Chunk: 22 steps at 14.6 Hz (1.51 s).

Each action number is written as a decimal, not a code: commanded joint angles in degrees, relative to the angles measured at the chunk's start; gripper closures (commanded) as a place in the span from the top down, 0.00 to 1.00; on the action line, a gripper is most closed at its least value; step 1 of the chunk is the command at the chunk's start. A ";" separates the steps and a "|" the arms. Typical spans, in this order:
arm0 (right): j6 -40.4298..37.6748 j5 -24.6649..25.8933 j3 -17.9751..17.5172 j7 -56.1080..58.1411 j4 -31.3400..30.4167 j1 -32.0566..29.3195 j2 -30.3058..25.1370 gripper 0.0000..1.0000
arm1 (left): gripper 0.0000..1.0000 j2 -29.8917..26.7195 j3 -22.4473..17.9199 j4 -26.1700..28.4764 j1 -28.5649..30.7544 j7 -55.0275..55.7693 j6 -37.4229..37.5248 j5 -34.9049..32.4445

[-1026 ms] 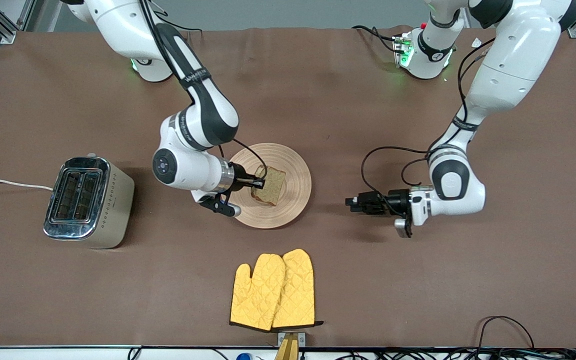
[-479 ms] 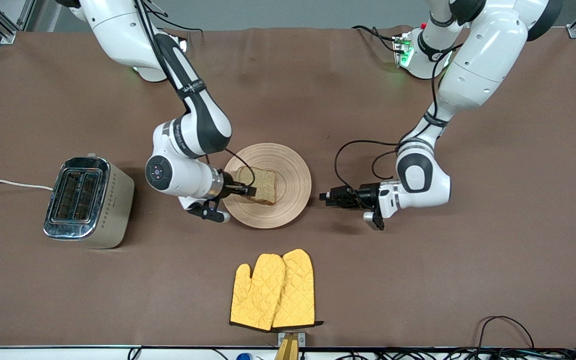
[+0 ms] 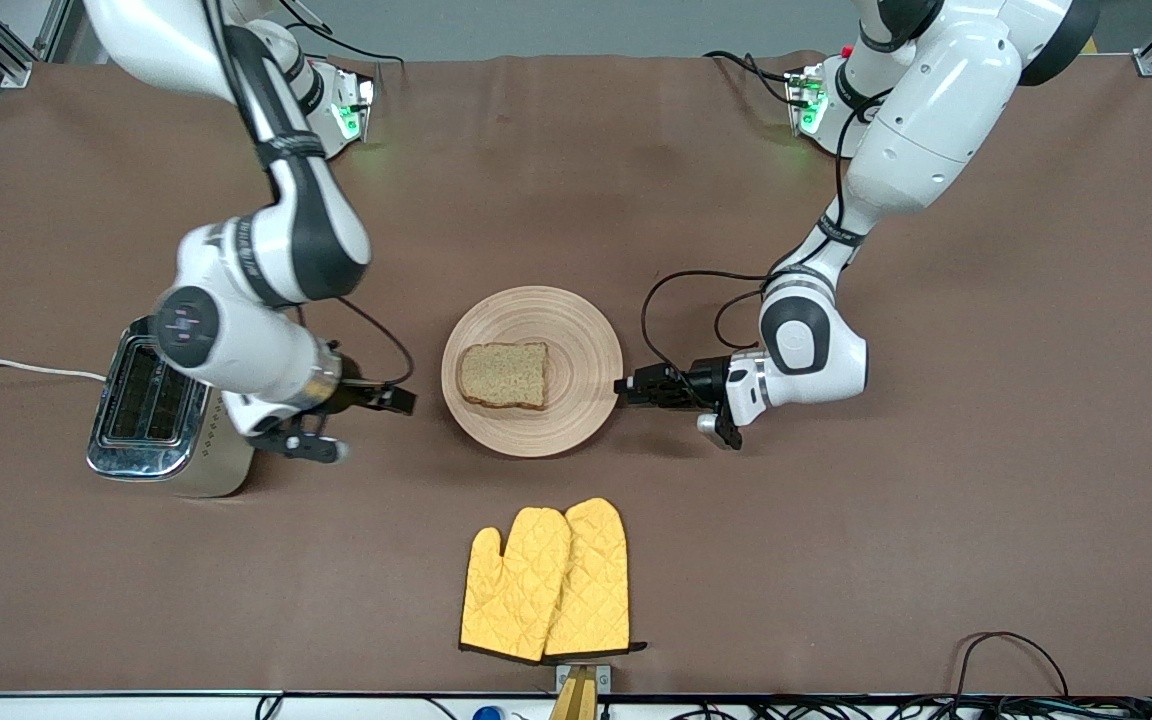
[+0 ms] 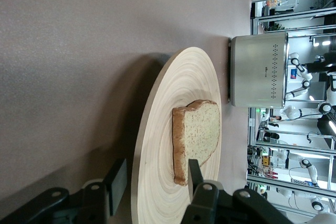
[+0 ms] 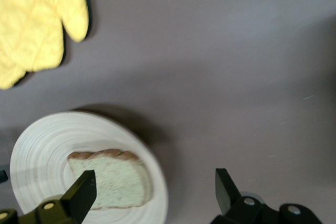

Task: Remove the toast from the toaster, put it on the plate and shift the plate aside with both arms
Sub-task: 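Open the right gripper and withdraw it from the plate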

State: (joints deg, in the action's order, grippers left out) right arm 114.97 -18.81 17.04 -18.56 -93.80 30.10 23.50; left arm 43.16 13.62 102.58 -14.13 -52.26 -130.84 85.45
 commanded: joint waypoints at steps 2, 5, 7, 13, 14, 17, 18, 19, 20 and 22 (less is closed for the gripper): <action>-4.30 3.25 6.67 6.25 -1.47 -0.83 -5.91 1.00 | 0.52 0.09 -0.17 0.34 -0.28 -1.26 -0.99 0.86; -9.14 4.83 10.20 9.76 -1.38 -2.67 -9.69 1.00 | 0.48 0.70 -0.17 0.95 -1.06 -1.17 -1.17 0.86; -10.90 10.17 9.42 12.04 -1.21 -6.18 -12.32 1.00 | 0.45 0.88 -0.08 1.48 -1.33 -1.09 -1.17 0.86; -15.73 16.44 -2.25 13.47 -1.03 -19.79 -21.20 1.00 | 0.25 1.14 -0.17 2.36 -2.56 -0.91 -1.69 0.86; -16.44 16.44 -4.71 13.46 -1.12 -22.26 -22.34 1.00 | 0.20 1.32 -0.08 2.27 -2.83 -0.82 -1.87 0.86; -18.90 16.53 -6.40 13.90 -1.03 -23.60 -26.21 1.00 | 0.04 1.23 -0.17 2.01 -2.92 -0.74 -2.14 0.86; -19.78 16.53 -6.67 13.82 -1.03 -23.51 -27.27 1.00 | 0.01 1.14 -0.17 1.75 -2.83 -0.56 -2.14 0.77; -20.83 16.62 -7.28 13.82 -1.03 -23.51 -27.89 1.00 | 0.01 0.88 -0.26 1.57 -2.74 -0.47 -2.14 0.68; -21.89 16.62 -7.37 13.73 -0.94 -23.34 -28.68 1.00 | 0.00 0.62 -0.35 1.31 -2.31 -0.38 -2.14 0.42; -22.25 16.88 -7.28 14.08 -0.24 -23.25 -28.68 1.00 | 0.00 -0.08 -0.70 0.43 -1.43 -0.04 -2.14 -0.98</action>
State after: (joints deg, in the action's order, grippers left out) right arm 93.05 -3.26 10.78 -4.97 -93.48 7.82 -4.18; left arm 44.67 13.27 103.53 -16.37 -52.33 -132.59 85.30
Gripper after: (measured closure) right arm 0.000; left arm 0.912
